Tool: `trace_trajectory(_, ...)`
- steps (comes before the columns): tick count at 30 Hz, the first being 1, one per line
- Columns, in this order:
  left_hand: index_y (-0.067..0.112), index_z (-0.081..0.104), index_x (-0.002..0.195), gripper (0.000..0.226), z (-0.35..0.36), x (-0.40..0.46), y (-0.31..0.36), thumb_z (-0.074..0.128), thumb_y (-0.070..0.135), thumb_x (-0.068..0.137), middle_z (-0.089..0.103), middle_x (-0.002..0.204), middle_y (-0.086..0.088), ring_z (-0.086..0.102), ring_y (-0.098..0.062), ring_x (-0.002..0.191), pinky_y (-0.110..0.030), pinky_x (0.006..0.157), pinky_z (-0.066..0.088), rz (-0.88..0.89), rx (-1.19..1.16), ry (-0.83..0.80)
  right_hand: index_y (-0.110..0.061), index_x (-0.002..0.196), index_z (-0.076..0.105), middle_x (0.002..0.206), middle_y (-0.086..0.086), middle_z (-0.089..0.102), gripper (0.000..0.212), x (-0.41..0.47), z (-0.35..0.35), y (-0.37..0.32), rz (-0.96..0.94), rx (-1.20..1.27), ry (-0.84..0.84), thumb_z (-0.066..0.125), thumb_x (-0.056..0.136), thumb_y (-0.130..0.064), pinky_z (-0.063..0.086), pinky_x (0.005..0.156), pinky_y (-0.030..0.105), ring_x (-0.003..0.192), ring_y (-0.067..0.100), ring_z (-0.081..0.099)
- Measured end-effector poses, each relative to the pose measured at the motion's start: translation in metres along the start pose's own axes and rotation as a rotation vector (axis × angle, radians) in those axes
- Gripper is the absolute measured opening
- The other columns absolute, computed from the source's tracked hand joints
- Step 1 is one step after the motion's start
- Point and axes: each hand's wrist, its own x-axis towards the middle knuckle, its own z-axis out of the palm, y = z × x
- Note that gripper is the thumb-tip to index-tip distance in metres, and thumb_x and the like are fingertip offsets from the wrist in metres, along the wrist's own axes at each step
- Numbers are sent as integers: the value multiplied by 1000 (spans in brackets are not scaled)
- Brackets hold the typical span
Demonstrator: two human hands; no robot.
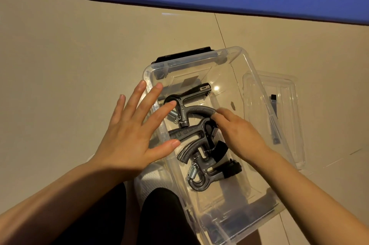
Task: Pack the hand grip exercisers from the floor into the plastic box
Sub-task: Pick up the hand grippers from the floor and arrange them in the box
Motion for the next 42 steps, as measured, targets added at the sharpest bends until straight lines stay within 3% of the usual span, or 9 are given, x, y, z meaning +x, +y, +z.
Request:
trace_trajectory(6,30,29,144,69,-1,0,3,23,69,87,4,158,2,-10,-18,145,-53,113,4,-16,-23,-11,-16,129,51,132,18,54,80,-60,16,1,-115,-99,-221,86,57,-17,57,80,42,111,35,58)
trace_trajectory(11,32,22,145,69,-2,1,3,20,70,87,2,158,2,-10,-18,145,-44,115,-4,-18,-24,-23,-17,138,41,137,16,49,86,-25,19,-29,-205,-44,-144,80,66,-45,51,90,47,121,35,52)
trace_trajectory(17,34,18,146,68,-2,1,4,21,68,87,4,158,1,-8,-19,145,-47,114,-2,-33,-35,-16,-19,147,23,144,12,35,92,11,32,-60,-321,-240,-228,74,74,-40,41,92,64,129,37,36)
trace_trajectory(22,33,20,145,68,-2,1,5,21,69,87,5,158,0,-9,-19,145,-50,114,0,-32,-33,-11,-29,151,6,156,9,15,89,7,38,-57,-244,-123,-289,65,84,-39,25,104,66,140,39,16)
trace_trajectory(27,33,24,144,68,-2,0,2,28,67,85,5,158,1,-10,-17,144,-47,114,-2,-21,-36,-10,-14,146,28,148,14,32,82,-4,10,-40,-67,111,-230,72,79,-29,41,102,47,129,35,38)
trace_trajectory(30,32,22,145,68,0,1,3,33,61,84,3,158,3,-12,-16,144,-45,114,-3,-25,-55,3,-10,140,35,127,12,49,61,-26,5,-28,-51,-94,-301,59,85,-21,47,84,42,108,33,53)
trace_trajectory(35,33,19,145,68,2,-1,3,34,59,85,3,158,2,-12,-17,144,-48,115,-1,-28,-59,-3,-18,93,69,85,8,64,45,-49,18,-18,-159,-371,-404,83,50,-20,49,83,56,81,34,63)
trace_trajectory(39,35,14,146,68,2,1,5,30,62,86,-4,158,5,-15,-15,144,-51,114,1,-45,-34,23,-20,109,62,108,8,60,33,-45,14,-17,-88,-273,-447,66,76,-19,37,95,53,105,38,55)
trace_trajectory(42,34,11,147,68,-1,-2,8,22,65,88,-6,158,4,-15,-17,144,-52,113,2,-57,-14,2,-25,127,50,126,3,51,36,-49,-2,-20,-29,-267,-408,50,90,-23,14,111,52,120,31,46)
